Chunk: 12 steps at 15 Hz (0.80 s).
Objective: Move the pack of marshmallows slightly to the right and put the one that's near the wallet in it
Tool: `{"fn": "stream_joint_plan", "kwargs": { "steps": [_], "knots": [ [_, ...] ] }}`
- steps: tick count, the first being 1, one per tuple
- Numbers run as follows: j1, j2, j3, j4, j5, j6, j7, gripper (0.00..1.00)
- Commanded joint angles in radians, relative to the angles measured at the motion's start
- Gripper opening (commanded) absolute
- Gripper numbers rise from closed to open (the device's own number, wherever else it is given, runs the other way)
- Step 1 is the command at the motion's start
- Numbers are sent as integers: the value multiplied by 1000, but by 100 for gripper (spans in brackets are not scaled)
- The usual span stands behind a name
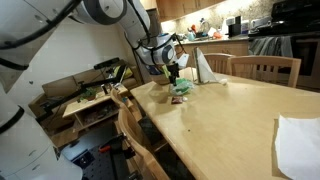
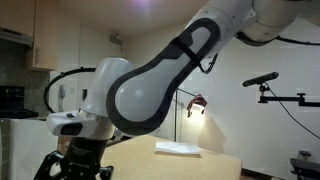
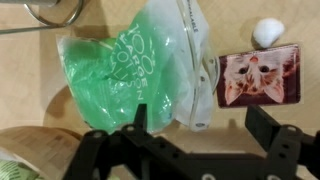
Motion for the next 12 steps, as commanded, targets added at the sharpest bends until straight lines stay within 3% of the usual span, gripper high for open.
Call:
{"fn": "stream_joint_plan", "kwargs": {
  "steps": [1,12],
  "knots": [
    [2,3,-2,5,3,-2,-1,100],
    [4,94,29,122,9,-63,-88,100]
  ]
}}
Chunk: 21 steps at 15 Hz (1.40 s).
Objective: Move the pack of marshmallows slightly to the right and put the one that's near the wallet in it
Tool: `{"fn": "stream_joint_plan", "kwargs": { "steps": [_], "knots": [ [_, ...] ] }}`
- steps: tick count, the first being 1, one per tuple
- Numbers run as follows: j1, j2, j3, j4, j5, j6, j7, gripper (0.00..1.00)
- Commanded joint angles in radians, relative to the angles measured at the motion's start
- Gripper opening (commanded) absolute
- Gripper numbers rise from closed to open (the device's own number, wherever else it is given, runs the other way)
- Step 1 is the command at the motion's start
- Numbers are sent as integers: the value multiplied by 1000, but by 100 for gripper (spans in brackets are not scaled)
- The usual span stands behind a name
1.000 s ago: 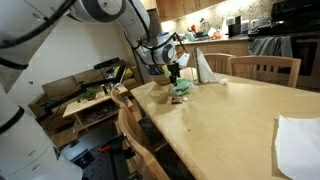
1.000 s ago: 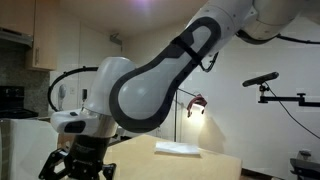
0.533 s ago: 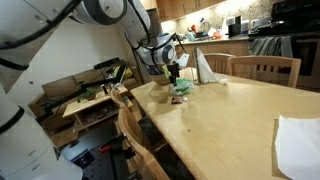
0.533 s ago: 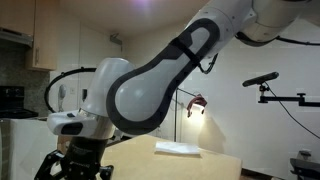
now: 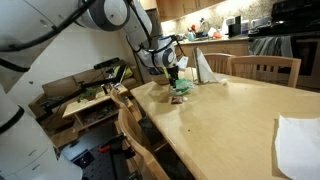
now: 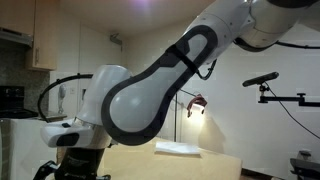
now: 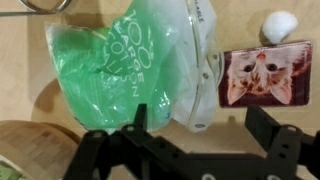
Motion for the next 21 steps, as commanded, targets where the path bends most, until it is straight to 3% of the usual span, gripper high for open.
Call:
{"fn": "stream_joint_plan", "kwargs": {
  "steps": [1,7,8,10,18,21],
  "knots": [
    [8,47,10,90,9,-66,-47,100],
    [47,78,-15,176,7,-157,-34,100],
    [54,81,-20,188,4,-167,-34,75],
    [65,85,-29,203,3,-176,-29,66],
    [89,111,-45,258,2,-208,-31,3],
    [103,111,-59,270,-4,-216,-23,0]
  ]
}}
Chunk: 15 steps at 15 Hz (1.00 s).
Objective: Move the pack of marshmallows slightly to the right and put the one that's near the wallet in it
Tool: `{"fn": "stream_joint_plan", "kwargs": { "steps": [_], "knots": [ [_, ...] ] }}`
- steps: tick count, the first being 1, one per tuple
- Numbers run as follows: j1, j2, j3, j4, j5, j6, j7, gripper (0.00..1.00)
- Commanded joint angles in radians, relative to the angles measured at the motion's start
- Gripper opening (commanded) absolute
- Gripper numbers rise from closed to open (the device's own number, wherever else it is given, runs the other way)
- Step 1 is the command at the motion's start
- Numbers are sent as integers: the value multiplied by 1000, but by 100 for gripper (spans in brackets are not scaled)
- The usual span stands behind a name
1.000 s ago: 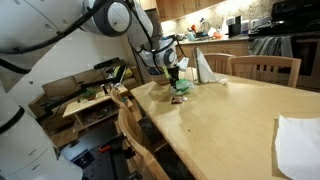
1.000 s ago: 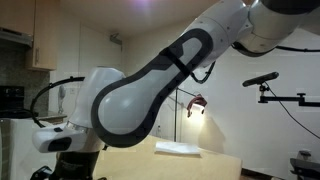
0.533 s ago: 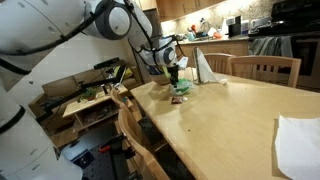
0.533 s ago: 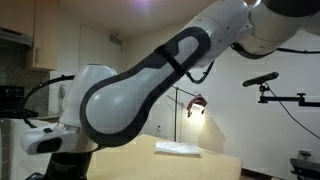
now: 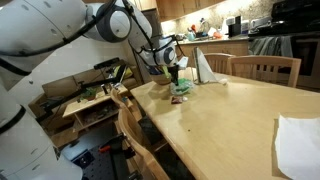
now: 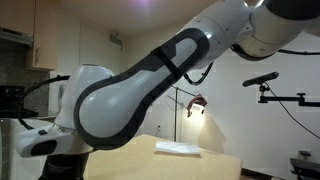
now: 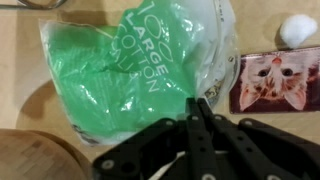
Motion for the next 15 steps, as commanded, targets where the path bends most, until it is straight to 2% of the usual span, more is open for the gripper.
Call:
{"fn": "stream_joint_plan", "kwargs": {
  "steps": [1,7,15],
  "knots": [
    [32,2,-31,46,-9,-45,-3,0],
    [93,-96,-122,-41,-55,-4,98,0],
    [188,-244,-293,-198,-100,8,374,0]
  ]
}}
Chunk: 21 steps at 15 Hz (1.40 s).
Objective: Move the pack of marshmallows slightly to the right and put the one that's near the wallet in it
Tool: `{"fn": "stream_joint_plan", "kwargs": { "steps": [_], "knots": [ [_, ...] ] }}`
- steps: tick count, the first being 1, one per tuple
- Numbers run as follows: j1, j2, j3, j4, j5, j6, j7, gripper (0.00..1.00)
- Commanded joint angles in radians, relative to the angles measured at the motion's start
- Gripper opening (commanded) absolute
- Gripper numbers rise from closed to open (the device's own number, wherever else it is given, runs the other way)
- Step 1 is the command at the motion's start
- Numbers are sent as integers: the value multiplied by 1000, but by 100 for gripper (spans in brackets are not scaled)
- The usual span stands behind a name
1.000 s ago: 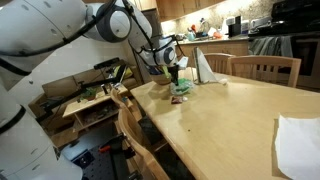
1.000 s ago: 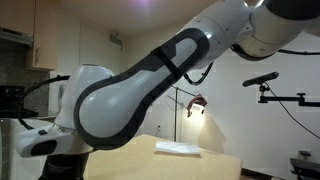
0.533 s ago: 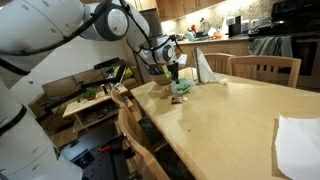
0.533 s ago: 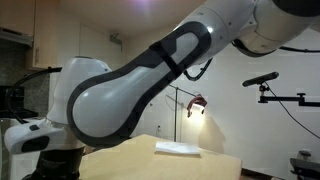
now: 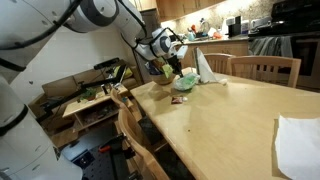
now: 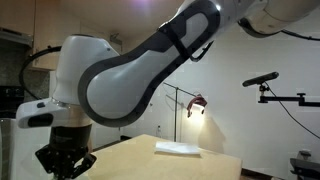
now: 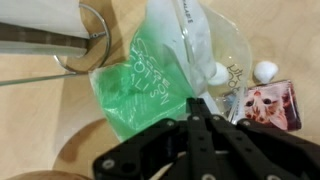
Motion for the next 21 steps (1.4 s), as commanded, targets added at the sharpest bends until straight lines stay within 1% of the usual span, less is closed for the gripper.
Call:
{"fn": "stream_joint_plan", "kwargs": {
  "steps": [1,2,3,6,9,11,12,13,14,21],
  "knots": [
    [45,-105,-78,-143,-26,14,141,0],
    [27,-113,-58,-155,-73,-2,196,0],
    [30,-124,-65,-176,-86,-4,241,0],
    [18,-149,-57,-233,-145,-4,357,0],
    [-4,-164,-42,-284,-178,1,438,0],
    [-18,-164,-26,-299,-200,11,446,0],
    [-29,-160,-11,-299,-208,20,426,0],
    [-29,-111,-8,-236,-204,-9,427,0],
    [-33,-110,-2,-238,-207,-9,426,1],
    [-42,-109,1,-231,-200,-11,438,0]
  ]
}}
